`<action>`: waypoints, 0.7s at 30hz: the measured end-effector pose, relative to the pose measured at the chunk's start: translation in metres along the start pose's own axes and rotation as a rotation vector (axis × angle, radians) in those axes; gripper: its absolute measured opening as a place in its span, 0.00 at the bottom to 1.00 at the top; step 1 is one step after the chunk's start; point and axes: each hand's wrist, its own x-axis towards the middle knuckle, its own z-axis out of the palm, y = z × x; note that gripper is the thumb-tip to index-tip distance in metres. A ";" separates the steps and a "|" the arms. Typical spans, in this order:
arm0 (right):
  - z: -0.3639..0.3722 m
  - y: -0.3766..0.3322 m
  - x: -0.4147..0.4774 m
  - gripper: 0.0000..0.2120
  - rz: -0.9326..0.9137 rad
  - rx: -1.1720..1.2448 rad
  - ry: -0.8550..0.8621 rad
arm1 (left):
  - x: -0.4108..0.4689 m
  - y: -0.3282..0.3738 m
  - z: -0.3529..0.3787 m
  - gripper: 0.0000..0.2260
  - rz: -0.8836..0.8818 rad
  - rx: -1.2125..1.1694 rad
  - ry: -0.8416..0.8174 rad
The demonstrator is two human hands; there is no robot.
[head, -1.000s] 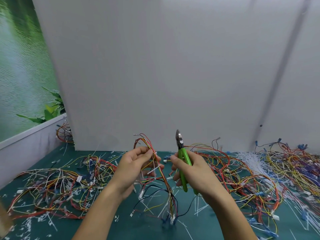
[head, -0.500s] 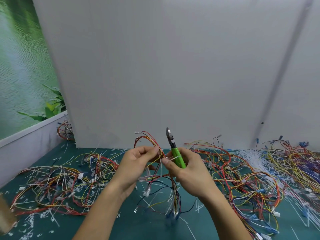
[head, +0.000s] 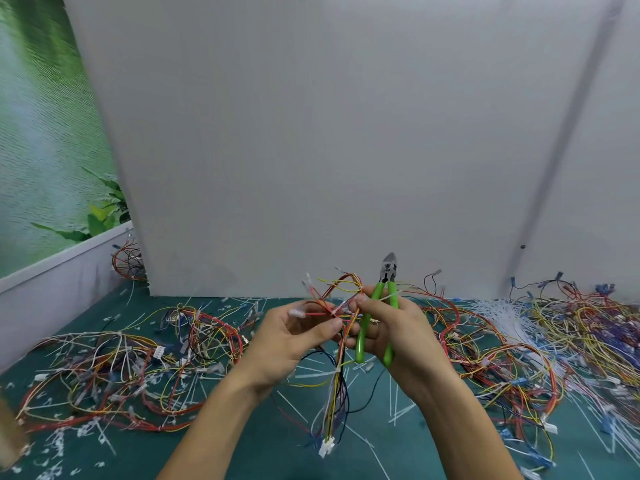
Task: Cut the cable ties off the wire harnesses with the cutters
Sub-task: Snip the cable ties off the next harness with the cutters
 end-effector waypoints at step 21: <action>0.007 0.001 -0.003 0.15 -0.019 0.149 -0.071 | 0.000 -0.008 0.026 0.08 -0.059 -0.370 0.097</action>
